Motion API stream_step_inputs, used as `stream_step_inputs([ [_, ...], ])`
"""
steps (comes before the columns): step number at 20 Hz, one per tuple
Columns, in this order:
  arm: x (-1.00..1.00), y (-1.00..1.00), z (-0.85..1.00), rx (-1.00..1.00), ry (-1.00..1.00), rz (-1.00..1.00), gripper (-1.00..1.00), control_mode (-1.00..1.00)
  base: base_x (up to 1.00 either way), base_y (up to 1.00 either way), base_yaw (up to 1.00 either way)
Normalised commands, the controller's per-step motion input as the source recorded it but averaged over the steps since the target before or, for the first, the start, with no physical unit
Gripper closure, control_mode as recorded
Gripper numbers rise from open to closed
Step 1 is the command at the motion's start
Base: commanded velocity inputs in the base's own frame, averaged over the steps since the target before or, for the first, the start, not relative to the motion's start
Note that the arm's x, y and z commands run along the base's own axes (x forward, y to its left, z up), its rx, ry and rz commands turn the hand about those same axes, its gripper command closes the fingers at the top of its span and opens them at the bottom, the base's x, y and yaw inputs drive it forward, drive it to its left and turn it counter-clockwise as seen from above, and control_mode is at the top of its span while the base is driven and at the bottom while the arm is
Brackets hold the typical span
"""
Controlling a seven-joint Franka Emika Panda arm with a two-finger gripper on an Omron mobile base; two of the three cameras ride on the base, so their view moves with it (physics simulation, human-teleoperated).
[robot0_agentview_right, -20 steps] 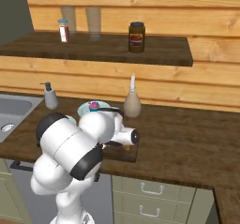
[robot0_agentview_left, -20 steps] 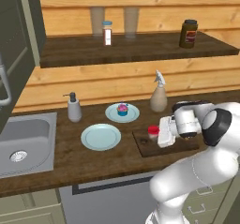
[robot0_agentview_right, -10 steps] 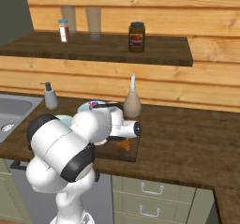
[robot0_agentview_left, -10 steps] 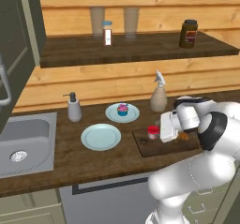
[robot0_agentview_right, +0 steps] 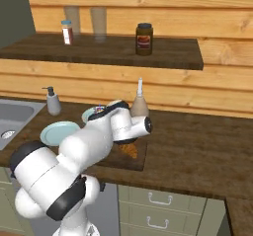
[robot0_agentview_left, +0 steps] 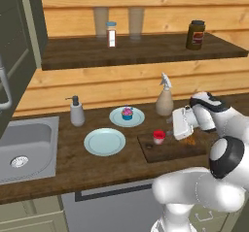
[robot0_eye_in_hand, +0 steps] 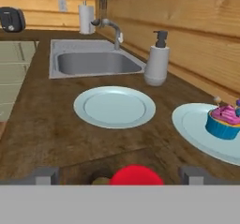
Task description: From the different types of pastries on the counter, select a croissant and place it on the cutting board. Then retrieve a jar of jam from the cabinet and place it alongside the croissant on the cutting board.
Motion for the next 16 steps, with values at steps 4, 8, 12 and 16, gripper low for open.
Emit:
stream_step_inputs([
  [4,-0.96,-0.02,0.42,0.0,0.0,-0.01,-1.0,-1.0,0.0,0.0,0.0],
  [8,-0.91,0.0,0.5,0.0,0.0,-0.04,-1.0,-1.0,0.0,0.0,0.0],
  [12,-0.85,0.0,0.66,0.0,0.0,-0.02,-1.0,-1.0,0.0,0.0,0.0],
  [16,-0.73,-0.05,0.79,-0.01,-0.01,-0.02,-1.0,-1.0,0.0,0.0,0.0],
])
